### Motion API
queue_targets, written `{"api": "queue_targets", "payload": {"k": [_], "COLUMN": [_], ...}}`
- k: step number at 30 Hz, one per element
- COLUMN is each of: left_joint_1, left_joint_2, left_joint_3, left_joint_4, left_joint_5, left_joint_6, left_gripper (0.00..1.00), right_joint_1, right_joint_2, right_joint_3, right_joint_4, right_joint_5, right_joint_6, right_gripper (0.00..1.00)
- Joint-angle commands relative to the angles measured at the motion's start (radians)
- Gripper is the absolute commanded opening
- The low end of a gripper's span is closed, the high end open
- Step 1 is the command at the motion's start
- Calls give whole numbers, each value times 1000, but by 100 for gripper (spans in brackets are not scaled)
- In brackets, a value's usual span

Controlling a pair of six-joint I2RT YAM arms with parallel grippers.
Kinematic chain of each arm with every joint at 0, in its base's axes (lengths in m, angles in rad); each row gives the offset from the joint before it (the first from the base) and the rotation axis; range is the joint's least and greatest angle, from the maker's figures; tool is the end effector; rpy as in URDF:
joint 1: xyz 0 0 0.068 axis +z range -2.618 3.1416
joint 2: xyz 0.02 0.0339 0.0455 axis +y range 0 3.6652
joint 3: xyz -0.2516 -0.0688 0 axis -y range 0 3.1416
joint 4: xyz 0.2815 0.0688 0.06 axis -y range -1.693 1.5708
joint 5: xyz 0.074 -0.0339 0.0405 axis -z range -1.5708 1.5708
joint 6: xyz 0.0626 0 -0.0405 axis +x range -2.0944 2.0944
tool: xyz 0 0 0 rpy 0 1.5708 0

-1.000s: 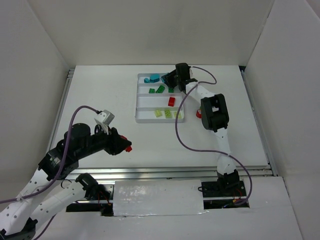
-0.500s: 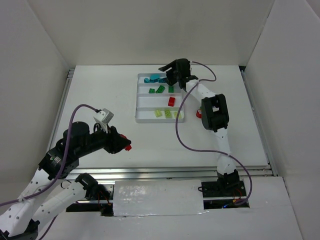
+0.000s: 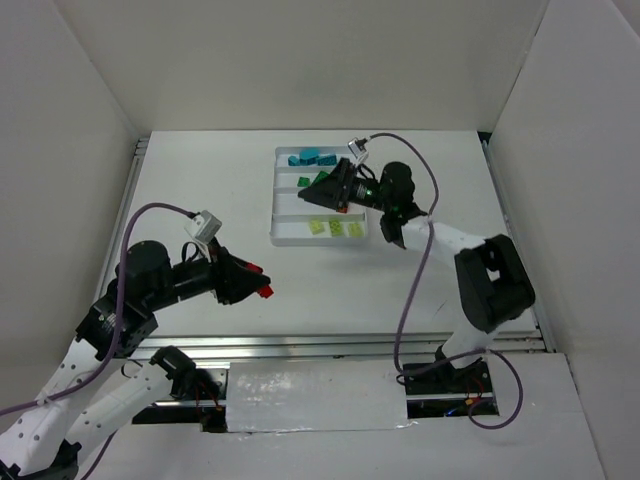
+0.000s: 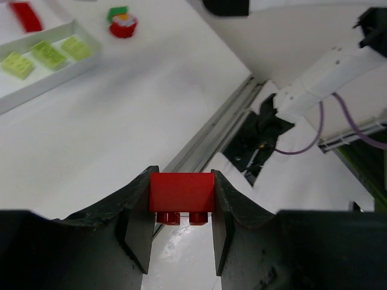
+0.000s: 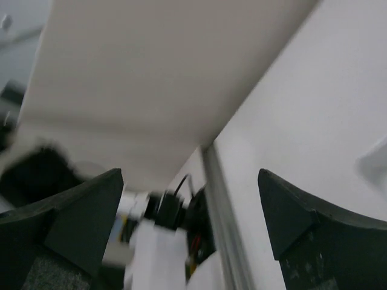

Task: Sort the legos into containers by color

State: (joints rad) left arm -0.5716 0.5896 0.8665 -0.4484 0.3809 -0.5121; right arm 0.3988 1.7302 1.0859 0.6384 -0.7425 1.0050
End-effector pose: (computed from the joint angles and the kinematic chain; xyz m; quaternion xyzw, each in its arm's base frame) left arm 0.1518 -0.1253 0.3655 0.1442 0.7473 -0.4502 0.4670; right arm 0.3901 0.2103 0.2401 -0.0469 0.7071 0.6207 0.3356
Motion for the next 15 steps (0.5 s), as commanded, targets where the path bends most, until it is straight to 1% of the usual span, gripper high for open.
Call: {"api": "queue_targets", "payload": {"k": [1, 2, 3, 4, 5, 7, 8, 10, 13, 14, 15], "left_joint_1": [6, 6, 7, 7, 6, 6, 6, 4, 4, 4, 4], "left_joint_2": [7, 15, 22, 36, 44, 55, 53, 44, 29, 26, 23], "left_joint_3": [46, 42, 32, 26, 22, 0, -15, -32, -64, -78, -84], "left_joint_4": [244, 282, 321, 389, 419, 491, 504, 534, 556, 565, 568], "left_joint_5": [201, 232, 257, 297, 312, 314, 302, 288, 274, 273, 273], "left_joint_6": [-84, -126, -144, -191, -210, -267, -284, -322, -357, -364, -377], "left_gripper": [0, 0, 0, 0, 0, 0, 0, 0, 0, 0, 0], "right_joint_1": [60, 102, 126, 149, 197, 241, 277, 302, 345, 359, 391], "right_joint_2": [-142, -162, -196, -210, -222, -274, -318, -360, -423, -449, -461], "right_joint_3": [-211, -313, -348, -375, -409, -440, -475, -510, -508, -497, -488], "right_joint_4": [636, 741, 817, 905, 921, 903, 862, 833, 787, 765, 704], "right_joint_5": [-356, -359, -353, -342, -321, -287, -241, -204, -175, -175, -166], "right_joint_6": [114, 166, 243, 271, 291, 278, 236, 202, 169, 146, 127], "right_gripper": [100, 100, 100, 100, 100, 100, 99, 99, 96, 93, 92]}}
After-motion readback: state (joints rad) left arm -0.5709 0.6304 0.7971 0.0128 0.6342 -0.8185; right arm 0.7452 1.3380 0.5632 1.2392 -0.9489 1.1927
